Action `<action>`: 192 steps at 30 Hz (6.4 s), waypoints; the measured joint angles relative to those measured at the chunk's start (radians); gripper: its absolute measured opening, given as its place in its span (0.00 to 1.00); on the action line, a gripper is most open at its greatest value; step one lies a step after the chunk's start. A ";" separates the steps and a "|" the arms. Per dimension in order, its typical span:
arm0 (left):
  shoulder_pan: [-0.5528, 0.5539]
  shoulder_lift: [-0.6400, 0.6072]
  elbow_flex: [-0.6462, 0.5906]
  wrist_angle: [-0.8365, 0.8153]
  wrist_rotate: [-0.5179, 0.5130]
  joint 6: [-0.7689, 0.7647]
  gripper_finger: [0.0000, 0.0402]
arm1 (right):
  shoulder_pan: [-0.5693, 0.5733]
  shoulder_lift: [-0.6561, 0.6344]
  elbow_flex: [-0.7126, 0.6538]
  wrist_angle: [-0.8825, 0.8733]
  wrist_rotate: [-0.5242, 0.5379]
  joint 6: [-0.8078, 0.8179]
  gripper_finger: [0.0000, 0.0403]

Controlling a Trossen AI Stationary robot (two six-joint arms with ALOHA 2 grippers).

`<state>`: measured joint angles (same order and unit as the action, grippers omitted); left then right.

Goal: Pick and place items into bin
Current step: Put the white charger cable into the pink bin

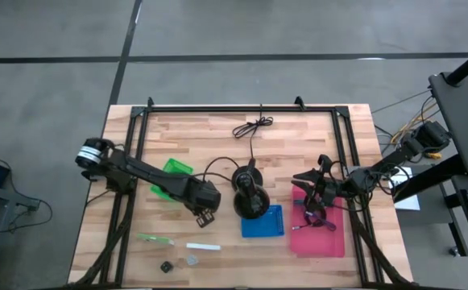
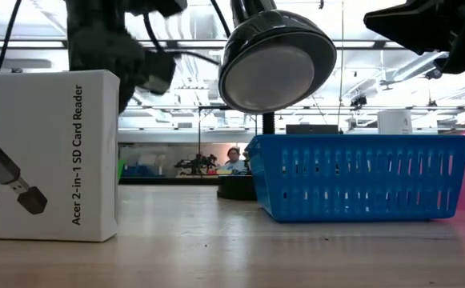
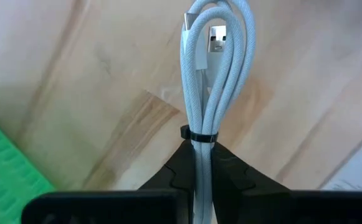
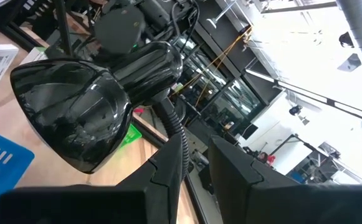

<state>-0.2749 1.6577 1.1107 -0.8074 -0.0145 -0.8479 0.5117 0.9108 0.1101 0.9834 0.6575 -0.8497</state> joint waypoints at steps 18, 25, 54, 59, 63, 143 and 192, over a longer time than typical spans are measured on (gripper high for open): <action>-0.003 -0.265 0.000 -0.146 -0.211 -0.007 0.03 | 0.000 0.000 0.000 -0.003 0.000 0.000 0.17; -0.013 -0.390 -0.006 -0.156 -0.366 0.079 0.03 | 0.000 0.000 0.000 -0.003 0.000 0.000 0.17; -0.043 -0.450 -0.027 0.351 -0.462 0.917 0.03 | 0.000 0.001 0.000 0.032 -0.227 0.116 0.21; -0.050 -0.450 -0.027 0.446 -0.463 0.964 0.04 | 0.000 0.001 0.000 0.054 -0.358 0.118 0.30; -0.056 -0.426 -0.028 0.566 -0.460 1.045 0.04 | 0.000 0.001 0.000 0.057 -0.359 0.118 0.38; -0.055 -0.042 0.422 0.492 -0.566 1.273 0.04 | -0.212 0.378 0.520 -0.010 -0.512 0.107 0.49; -0.061 -0.082 0.421 0.450 -0.637 1.274 0.35 | -0.212 0.355 0.525 -0.007 -0.407 0.063 0.04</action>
<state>-0.3355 1.5760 1.5313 -0.3576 -0.6513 0.4263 0.2993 1.2655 0.6346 0.9765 0.2502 -0.7864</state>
